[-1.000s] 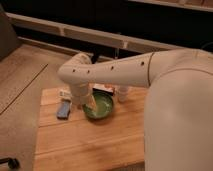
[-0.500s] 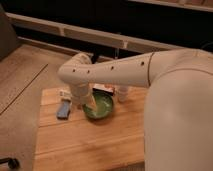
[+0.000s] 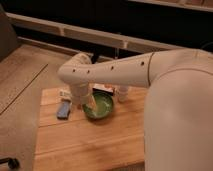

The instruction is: Place the white sponge in the ceramic bowl

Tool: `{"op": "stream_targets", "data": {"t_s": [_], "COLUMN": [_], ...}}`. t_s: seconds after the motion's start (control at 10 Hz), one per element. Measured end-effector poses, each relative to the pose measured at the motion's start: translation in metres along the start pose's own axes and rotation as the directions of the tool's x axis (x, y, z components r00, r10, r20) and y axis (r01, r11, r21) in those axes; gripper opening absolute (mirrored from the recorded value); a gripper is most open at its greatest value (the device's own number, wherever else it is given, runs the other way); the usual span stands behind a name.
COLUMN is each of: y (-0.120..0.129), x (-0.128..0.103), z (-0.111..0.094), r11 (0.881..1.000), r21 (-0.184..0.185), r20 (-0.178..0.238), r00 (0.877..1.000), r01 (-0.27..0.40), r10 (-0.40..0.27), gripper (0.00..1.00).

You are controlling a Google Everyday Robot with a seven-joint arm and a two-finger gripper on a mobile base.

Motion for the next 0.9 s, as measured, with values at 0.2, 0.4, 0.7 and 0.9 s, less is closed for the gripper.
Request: {"op": "stream_targets", "data": {"t_s": [0.2, 0.4, 0.7, 0.9], "y": [0.000, 0.002, 0.048, 0.097], "x": [0.000, -0.004, -0.036, -0.049], "z": [0.000, -0.002, -0.023, -0.034], "r11": [1.000, 1.000, 0.974, 0.923], "r21": [0.000, -0.008, -0.078, -0.123], "r20": [0.000, 0.012, 0.150, 0.228], "r00": [1.000, 1.000, 0.968, 0.916], "r01": [0.000, 0.012, 0.213, 0.364], "r10": [0.000, -0.012, -0.200, -0.330], "gripper": [0.65, 0.65, 0.65, 0.65]}}
